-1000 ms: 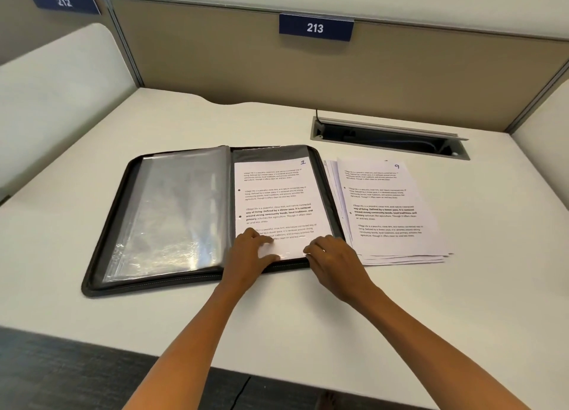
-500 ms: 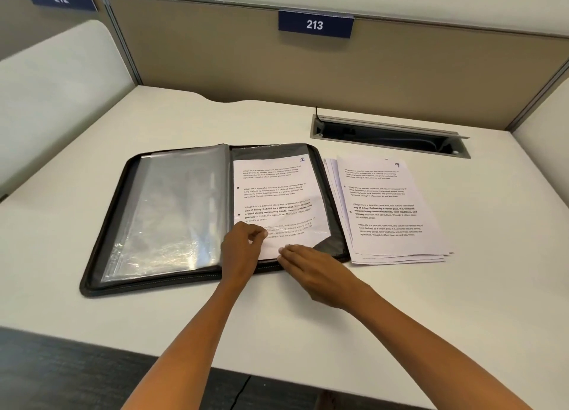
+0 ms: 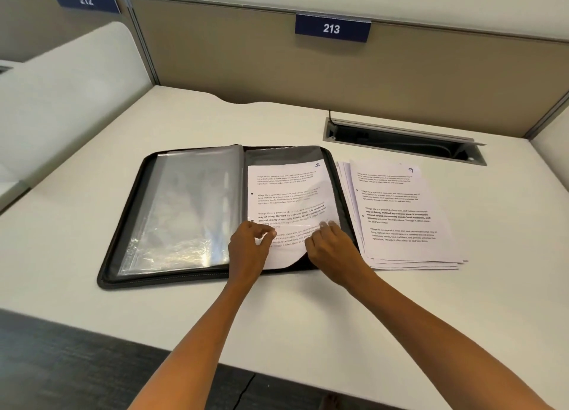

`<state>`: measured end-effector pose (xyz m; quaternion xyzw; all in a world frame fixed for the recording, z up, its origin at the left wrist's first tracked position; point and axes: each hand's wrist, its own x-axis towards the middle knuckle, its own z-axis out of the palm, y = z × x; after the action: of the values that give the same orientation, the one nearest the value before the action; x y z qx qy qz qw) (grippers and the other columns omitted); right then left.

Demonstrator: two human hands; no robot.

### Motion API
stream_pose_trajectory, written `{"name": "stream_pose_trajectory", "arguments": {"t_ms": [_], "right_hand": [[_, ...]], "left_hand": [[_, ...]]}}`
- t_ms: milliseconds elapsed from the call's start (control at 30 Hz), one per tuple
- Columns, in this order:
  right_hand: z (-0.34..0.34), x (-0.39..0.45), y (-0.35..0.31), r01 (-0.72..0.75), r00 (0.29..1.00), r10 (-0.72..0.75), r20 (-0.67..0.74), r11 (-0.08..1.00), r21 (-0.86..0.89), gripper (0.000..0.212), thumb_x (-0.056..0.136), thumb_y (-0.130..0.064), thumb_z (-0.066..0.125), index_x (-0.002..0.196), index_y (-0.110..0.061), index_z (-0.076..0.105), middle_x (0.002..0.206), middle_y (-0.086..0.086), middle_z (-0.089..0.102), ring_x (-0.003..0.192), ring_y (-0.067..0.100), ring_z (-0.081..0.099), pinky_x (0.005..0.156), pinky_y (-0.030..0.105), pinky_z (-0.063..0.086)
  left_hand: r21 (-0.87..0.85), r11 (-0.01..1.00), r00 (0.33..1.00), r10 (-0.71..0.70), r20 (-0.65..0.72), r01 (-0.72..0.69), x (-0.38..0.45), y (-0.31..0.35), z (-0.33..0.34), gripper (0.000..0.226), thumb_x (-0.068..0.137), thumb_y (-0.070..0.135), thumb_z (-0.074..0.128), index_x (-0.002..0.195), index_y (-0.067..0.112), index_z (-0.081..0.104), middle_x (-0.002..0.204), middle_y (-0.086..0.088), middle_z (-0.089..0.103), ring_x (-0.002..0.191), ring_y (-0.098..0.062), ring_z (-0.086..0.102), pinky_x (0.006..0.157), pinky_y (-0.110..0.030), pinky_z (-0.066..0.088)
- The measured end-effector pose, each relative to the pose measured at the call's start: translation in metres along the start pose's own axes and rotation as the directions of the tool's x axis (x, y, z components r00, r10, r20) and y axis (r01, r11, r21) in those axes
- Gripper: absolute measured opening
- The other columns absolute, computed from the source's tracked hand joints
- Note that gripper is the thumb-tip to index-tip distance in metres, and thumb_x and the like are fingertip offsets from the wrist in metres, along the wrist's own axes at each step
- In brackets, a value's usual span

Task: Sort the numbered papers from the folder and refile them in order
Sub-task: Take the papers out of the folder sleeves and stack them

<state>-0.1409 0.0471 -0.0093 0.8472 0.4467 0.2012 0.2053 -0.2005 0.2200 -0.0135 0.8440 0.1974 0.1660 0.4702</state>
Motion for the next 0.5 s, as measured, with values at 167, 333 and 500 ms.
{"name": "stream_pose_trajectory", "arguments": {"t_ms": [167, 333, 500], "right_hand": [[-0.012, -0.007, 0.008, 0.012, 0.989, 0.016, -0.146, 0.982, 0.187, 0.028, 0.049, 0.009, 0.072, 0.052, -0.012, 0.053, 0.051, 0.006, 0.051, 0.047, 0.023, 0.052, 0.051, 0.027, 0.048], [-0.005, -0.04, -0.001, 0.022, 0.987, 0.019, -0.161, 0.967, 0.254, 0.026, 0.047, 0.008, 0.076, 0.057, -0.01, 0.06, 0.059, 0.006, 0.057, 0.051, 0.022, 0.055, 0.046, 0.026, 0.043], [-0.002, -0.082, -0.023, -0.062, 0.981, 0.137, -0.14, 0.896, 0.44, 0.028, 0.048, 0.003, 0.086, 0.065, -0.007, 0.066, 0.088, 0.014, 0.07, 0.073, 0.028, 0.067, 0.057, 0.029, 0.052]], "left_hand": [[-0.03, 0.999, 0.999, 0.026, 0.019, -0.025, -0.007, -0.004, 0.001, 0.013, 0.085, 0.027, 0.068, 0.095, 0.019, 0.068, 0.096, 0.003, 0.06, 0.086, -0.011, 0.058, 0.075, -0.026, 0.046], [0.094, 0.99, 0.993, 0.097, 0.068, -0.103, -0.019, -0.01, -0.001, 0.018, 0.089, 0.027, 0.063, 0.101, 0.015, 0.069, 0.099, 0.005, 0.055, 0.093, -0.014, 0.056, 0.077, -0.026, 0.041], [0.266, 0.943, 0.979, 0.203, 0.011, -0.199, -0.045, -0.023, -0.004, 0.016, 0.087, 0.017, 0.065, 0.102, 0.013, 0.069, 0.099, -0.004, 0.054, 0.091, -0.023, 0.053, 0.08, -0.037, 0.045]]}}
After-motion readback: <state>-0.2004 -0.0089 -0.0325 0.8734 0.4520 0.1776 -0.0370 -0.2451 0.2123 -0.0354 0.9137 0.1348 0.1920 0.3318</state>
